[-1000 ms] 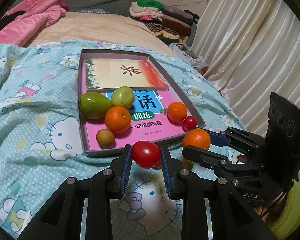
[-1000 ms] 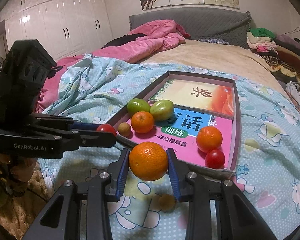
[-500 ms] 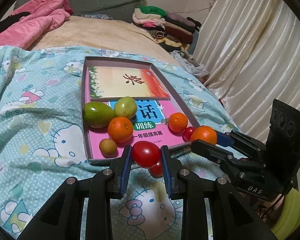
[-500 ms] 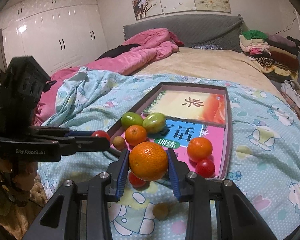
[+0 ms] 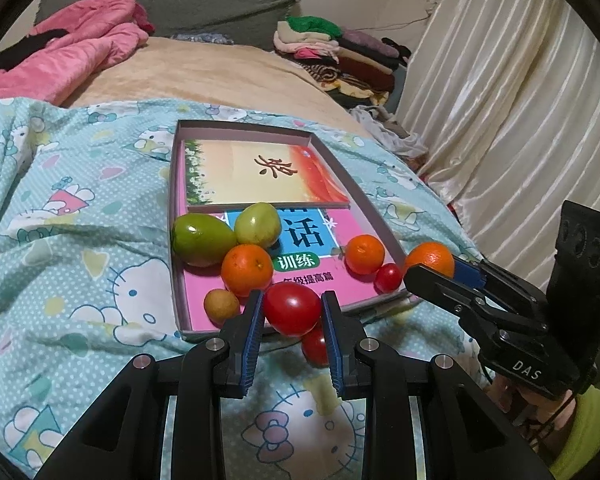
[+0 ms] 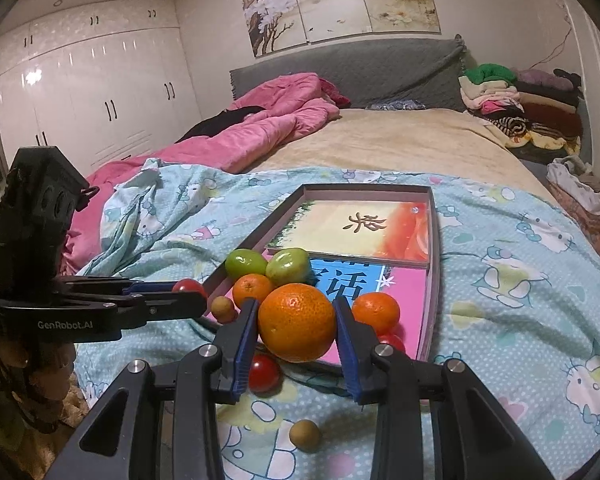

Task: Organize fruits
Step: 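Carry the tomato with the left tool and the orange with the right tool over the tray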

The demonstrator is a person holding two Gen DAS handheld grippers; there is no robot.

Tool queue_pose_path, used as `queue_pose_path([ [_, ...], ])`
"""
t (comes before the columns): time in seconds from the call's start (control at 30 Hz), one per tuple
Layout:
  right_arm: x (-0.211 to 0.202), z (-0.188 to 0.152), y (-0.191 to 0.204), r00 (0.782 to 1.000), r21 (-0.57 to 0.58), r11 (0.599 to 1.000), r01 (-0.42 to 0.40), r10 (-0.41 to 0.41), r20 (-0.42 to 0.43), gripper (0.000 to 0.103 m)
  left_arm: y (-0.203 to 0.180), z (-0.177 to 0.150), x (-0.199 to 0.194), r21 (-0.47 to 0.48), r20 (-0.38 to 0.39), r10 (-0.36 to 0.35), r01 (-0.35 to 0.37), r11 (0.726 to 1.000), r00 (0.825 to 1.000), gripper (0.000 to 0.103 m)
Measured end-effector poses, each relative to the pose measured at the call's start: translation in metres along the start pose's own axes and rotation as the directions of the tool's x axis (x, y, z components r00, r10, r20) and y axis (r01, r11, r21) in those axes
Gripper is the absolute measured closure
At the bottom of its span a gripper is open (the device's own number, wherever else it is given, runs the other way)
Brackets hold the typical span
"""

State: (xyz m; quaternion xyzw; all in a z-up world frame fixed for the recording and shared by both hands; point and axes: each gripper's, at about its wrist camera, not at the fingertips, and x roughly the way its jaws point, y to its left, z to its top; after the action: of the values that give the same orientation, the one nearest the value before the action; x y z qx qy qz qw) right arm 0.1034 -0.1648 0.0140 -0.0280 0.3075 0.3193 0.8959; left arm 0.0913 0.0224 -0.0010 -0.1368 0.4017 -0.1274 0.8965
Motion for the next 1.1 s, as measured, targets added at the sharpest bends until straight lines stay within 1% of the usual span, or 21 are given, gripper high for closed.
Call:
queue_pose_path([
  [0.23,0.0,0.001,-0.003,1.0,0.008,1.0,0.013,-0.013,0.008,0.066,-0.004,0.002,0.004,0.006,0.005,0.013,-0.013,1.0,1.0,0.074],
  [0.7,0.003,0.005,-0.009,0.999,0.039,0.999,0.024,-0.024,0.021,0.066,-0.015,0.003,0.016,0.042,-0.011,0.029,-0.028,0.999,1.0,0.074],
  [0.97,0.009,0.005,-0.017,0.999,0.072,0.996,0.046,-0.046,0.004,0.066,-0.013,0.002,0.028,0.057,-0.028,0.054,-0.052,0.997,0.998,0.074],
  [1.1,0.014,0.004,-0.015,0.998,0.057,0.997,0.059,-0.059,-0.009,0.066,-0.013,0.002,0.033,0.056,-0.033,0.054,-0.052,0.997,0.998,0.074],
])
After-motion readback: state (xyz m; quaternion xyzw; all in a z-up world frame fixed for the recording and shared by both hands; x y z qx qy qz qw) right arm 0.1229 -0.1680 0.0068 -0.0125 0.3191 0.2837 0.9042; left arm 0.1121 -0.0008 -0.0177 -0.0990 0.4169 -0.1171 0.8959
